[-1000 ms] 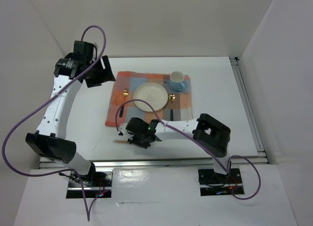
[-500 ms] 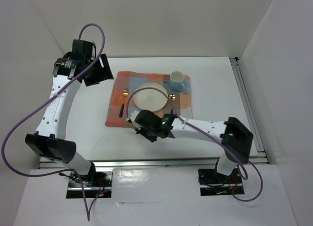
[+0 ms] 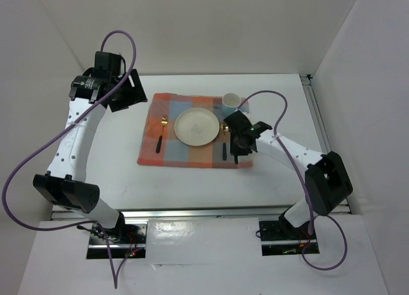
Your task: Set the dinner table for one person
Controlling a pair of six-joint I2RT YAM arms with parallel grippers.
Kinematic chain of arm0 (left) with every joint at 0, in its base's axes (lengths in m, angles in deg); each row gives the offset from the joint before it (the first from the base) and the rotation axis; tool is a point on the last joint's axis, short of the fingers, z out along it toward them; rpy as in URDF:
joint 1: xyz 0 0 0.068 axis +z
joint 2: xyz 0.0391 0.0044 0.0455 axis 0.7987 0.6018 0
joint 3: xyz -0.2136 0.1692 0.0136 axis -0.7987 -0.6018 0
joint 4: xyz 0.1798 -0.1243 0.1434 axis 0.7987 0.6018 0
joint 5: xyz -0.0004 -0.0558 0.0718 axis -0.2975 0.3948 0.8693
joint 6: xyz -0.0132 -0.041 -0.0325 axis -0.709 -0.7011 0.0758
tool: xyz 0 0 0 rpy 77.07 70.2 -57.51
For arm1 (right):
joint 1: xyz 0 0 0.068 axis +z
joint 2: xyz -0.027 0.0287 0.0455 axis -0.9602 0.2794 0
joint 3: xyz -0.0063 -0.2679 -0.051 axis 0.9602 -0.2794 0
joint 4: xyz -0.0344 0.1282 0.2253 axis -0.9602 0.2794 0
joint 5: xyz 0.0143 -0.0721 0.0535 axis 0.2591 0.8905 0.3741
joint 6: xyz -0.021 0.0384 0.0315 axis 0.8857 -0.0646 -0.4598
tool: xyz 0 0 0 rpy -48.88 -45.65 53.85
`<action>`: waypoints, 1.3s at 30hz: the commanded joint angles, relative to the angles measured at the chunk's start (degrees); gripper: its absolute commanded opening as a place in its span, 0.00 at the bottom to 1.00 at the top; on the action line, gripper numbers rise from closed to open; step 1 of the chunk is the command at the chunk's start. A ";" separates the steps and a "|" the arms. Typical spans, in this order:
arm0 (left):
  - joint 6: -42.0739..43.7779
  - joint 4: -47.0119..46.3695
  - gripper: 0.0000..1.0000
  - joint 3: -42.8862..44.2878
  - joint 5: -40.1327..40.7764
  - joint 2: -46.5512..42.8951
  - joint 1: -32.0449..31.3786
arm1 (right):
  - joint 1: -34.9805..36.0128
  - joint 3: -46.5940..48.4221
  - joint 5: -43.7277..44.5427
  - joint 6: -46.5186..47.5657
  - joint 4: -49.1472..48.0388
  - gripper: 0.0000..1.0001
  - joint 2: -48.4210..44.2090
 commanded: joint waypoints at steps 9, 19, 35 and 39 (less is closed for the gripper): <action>-1.02 -1.86 0.83 -0.90 0.61 -1.96 0.12 | -10.38 9.57 -1.22 5.84 -7.31 0.00 15.36; -0.40 -1.34 0.82 -0.28 0.61 -1.43 0.12 | -11.53 10.88 -3.87 7.69 -12.94 0.01 19.40; 1.27 -0.81 0.82 1.21 -2.20 0.33 0.12 | -11.00 11.07 -2.21 5.93 -2.14 0.76 8.00; 1.27 -0.81 0.82 1.21 -2.20 0.33 0.12 | -12.84 8.87 -0.89 4.62 1.11 0.92 0.88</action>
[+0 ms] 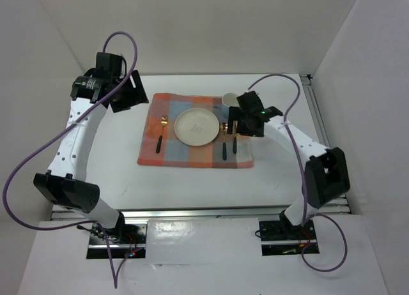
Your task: Set the dinner table for one person
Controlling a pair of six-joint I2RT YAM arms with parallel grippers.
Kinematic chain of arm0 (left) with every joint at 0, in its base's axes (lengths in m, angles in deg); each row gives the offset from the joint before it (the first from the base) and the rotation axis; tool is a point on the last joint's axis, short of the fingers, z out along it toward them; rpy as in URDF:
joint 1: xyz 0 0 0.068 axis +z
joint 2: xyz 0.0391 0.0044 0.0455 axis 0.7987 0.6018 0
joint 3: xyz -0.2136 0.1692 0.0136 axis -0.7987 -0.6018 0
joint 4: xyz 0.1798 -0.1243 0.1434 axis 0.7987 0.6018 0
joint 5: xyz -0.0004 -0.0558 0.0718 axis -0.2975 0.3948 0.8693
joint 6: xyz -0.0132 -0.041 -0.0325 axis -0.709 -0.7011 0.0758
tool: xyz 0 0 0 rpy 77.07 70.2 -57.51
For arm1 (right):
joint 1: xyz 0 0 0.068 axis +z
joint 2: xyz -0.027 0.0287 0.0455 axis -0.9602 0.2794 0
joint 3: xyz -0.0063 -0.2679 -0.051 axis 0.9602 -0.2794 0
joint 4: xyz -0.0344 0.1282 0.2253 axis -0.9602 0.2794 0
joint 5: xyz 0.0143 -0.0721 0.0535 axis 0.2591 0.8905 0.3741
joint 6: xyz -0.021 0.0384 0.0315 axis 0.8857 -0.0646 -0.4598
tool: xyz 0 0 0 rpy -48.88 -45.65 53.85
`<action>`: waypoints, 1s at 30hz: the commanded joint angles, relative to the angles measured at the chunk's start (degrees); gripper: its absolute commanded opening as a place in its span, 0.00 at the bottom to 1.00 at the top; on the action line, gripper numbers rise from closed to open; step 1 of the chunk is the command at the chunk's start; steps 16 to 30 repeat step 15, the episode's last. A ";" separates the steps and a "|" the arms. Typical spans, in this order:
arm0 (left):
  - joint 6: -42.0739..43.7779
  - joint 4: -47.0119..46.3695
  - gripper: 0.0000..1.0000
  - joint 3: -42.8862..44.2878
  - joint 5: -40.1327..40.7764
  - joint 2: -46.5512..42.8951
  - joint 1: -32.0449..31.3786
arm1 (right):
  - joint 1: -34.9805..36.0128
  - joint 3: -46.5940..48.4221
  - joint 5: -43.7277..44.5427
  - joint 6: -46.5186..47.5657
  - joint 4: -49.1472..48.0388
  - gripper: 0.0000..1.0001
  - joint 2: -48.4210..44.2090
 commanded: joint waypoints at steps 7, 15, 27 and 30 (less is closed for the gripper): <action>0.92 -0.13 0.82 0.97 -1.31 0.15 0.12 | -11.88 -6.81 3.58 -7.50 5.67 1.00 -16.16; 1.45 -1.18 0.82 0.44 -1.84 -0.38 0.12 | -14.36 -8.13 5.08 -6.28 5.68 1.00 -20.29; 1.45 -1.18 0.82 0.44 -1.84 -0.38 0.12 | -14.36 -8.13 5.08 -6.28 5.68 1.00 -20.29; 1.45 -1.18 0.82 0.44 -1.84 -0.38 0.12 | -14.36 -8.13 5.08 -6.28 5.68 1.00 -20.29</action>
